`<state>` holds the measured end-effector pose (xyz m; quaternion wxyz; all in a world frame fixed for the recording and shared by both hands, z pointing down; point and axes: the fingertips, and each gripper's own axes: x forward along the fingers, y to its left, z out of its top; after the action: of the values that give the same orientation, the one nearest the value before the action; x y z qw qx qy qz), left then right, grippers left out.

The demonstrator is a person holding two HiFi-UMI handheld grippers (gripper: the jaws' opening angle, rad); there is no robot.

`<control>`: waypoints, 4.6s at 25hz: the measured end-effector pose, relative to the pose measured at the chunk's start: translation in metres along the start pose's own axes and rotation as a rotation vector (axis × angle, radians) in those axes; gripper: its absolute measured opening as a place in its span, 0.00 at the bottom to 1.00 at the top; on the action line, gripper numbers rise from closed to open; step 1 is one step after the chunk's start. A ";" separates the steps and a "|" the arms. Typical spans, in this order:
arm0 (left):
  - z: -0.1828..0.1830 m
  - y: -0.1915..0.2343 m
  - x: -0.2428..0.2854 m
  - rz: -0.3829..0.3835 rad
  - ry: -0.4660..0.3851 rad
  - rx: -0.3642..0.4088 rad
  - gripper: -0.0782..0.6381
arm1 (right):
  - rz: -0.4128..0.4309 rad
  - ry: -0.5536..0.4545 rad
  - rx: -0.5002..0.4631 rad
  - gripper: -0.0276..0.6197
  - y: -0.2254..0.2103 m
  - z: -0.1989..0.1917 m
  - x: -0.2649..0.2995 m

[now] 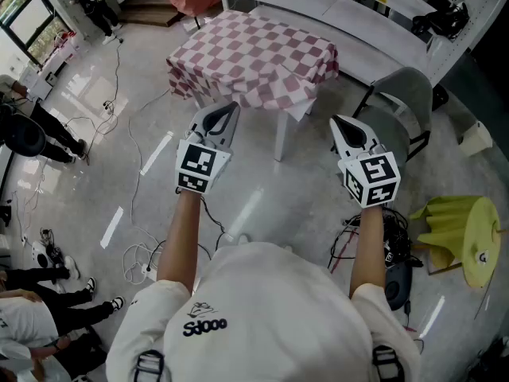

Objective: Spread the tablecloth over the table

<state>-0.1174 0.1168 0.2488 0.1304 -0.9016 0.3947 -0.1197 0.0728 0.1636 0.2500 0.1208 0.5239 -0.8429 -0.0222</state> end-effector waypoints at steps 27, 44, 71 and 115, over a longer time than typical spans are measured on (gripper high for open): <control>-0.055 -0.001 0.091 0.073 0.113 -0.088 0.15 | 0.095 0.041 0.070 0.08 -0.083 -0.066 0.063; -0.116 0.126 0.265 -0.048 0.144 -0.146 0.15 | 0.057 0.128 0.098 0.08 -0.163 -0.056 0.261; -0.291 0.072 0.393 -0.150 0.479 -0.446 0.25 | 0.283 0.543 0.203 0.22 -0.217 -0.273 0.393; -0.303 0.027 0.331 -0.008 0.549 -0.543 0.24 | 0.399 0.684 0.322 0.09 -0.149 -0.358 0.338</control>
<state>-0.0139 -0.1893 0.5610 -0.2241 -0.8394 0.4286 -0.2480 0.1423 -0.1715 0.6337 0.3119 0.3402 -0.8318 0.3085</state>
